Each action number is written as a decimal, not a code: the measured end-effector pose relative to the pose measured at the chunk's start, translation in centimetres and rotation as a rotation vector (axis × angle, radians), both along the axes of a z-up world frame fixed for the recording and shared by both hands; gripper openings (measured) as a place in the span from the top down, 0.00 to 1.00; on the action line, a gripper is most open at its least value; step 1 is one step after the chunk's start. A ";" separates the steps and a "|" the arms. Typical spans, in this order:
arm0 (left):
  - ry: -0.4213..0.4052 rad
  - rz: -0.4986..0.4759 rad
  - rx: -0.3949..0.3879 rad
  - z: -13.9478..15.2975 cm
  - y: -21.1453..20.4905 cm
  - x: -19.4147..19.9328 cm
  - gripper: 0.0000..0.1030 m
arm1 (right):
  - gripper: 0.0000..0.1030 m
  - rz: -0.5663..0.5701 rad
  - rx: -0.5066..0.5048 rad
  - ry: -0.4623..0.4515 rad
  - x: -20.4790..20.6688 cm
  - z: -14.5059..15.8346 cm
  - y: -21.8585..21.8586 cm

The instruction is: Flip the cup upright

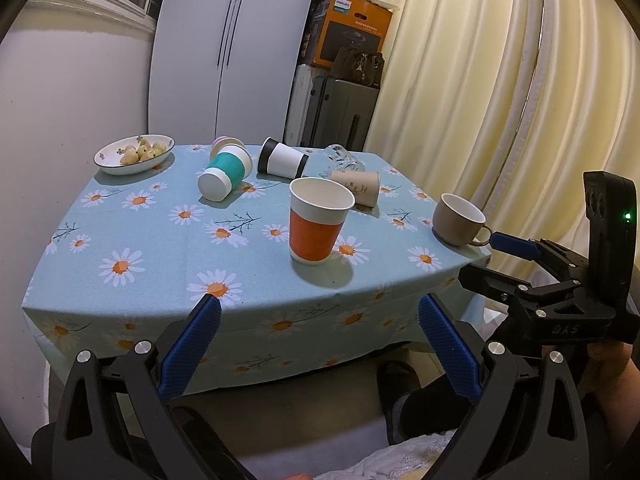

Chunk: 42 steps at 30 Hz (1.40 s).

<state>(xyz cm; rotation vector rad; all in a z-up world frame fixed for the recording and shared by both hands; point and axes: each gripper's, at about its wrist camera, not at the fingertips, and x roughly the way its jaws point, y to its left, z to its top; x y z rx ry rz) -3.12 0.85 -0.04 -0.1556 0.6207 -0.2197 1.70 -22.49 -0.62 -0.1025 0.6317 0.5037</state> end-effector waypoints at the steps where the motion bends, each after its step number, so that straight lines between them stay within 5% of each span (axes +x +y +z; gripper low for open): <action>1: -0.001 0.001 0.000 0.0 -0.1 0.0 0.06 | 0.05 0.001 0.003 0.003 0.0 0.0 -0.1; 42: 0.012 -0.009 0.011 -0.2 -0.2 0.0 0.06 | 0.05 -0.001 -0.006 0.009 0.1 -0.4 0.0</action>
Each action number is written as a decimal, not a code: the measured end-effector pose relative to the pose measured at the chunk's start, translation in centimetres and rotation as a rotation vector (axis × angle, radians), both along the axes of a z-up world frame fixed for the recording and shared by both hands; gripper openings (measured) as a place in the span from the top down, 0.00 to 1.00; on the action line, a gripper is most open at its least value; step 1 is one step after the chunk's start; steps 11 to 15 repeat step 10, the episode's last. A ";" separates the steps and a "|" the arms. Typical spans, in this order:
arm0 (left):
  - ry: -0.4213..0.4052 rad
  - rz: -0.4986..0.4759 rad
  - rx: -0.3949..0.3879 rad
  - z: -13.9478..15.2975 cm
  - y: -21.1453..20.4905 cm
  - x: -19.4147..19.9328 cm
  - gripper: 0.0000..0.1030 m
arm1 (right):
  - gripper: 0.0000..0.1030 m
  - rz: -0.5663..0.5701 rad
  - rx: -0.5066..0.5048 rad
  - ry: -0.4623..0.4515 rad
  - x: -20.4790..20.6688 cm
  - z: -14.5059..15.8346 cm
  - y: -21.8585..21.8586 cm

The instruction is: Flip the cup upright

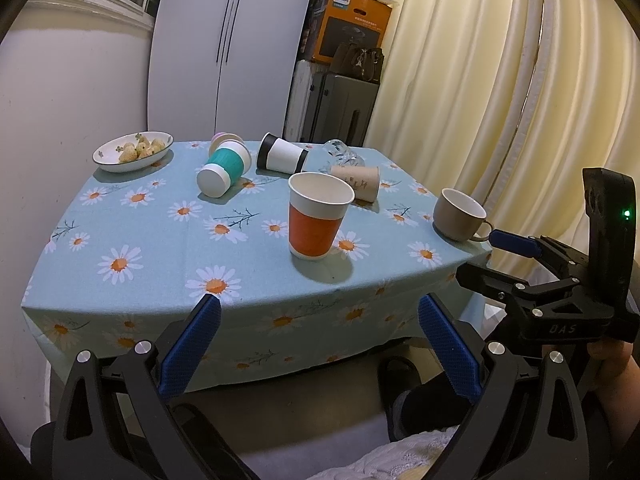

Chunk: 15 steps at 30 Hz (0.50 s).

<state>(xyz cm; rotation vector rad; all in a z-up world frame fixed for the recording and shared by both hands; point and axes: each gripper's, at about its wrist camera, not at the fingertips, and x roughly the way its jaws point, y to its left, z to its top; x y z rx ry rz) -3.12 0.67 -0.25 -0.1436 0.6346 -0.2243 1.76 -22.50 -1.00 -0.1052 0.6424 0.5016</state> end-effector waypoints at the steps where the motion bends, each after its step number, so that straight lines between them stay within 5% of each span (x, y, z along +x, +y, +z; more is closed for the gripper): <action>1: 0.000 -0.001 0.000 0.0 -0.1 0.0 0.06 | 0.05 0.000 -0.001 0.000 0.0 0.0 0.0; 15: 0.007 0.007 0.000 -0.1 0.0 0.1 0.06 | 0.05 -0.005 -0.008 0.000 0.0 0.0 -0.2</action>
